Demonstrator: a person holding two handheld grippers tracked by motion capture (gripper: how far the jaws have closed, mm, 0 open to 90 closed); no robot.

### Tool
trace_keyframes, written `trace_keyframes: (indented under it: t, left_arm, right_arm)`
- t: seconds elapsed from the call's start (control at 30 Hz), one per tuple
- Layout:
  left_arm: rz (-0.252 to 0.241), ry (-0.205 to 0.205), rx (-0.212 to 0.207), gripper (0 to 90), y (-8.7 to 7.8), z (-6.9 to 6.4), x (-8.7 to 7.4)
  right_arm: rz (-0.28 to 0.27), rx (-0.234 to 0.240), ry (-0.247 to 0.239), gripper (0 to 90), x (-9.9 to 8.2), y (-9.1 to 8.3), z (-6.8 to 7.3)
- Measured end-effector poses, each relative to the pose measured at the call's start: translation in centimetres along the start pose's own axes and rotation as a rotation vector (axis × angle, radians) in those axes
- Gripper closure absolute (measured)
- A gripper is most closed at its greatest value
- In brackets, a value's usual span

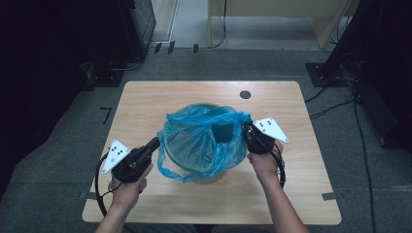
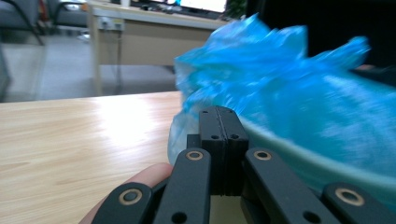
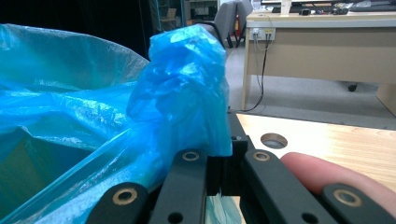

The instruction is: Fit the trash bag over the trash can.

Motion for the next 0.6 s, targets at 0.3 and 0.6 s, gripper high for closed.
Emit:
trace_keyframes:
  t: [0.3, 0.6]
  left_arm:
    - [0.027, -0.035, 0.092, 90.0, 2.3, 1.9, 0.2]
    - [-0.104, -0.066, 0.086, 77.4, 0.1, 1.4, 1.8]
  right_arm:
    - [0.014, -0.009, -0.003, 90.0, -0.3, 0.5, -0.1]
    - [0.003, -0.014, -0.011, 90.0, -0.1, 0.0, -0.4]
Point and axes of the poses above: each handheld gripper's, and its own axes: y roughly forward along the jaws, x roughly out of its top, z roughly to its left, the point moved 10 cm from there along y, roughly forward along the jaws, and after that the axes turned 11 degrees about -x, right-handed, at the moved point
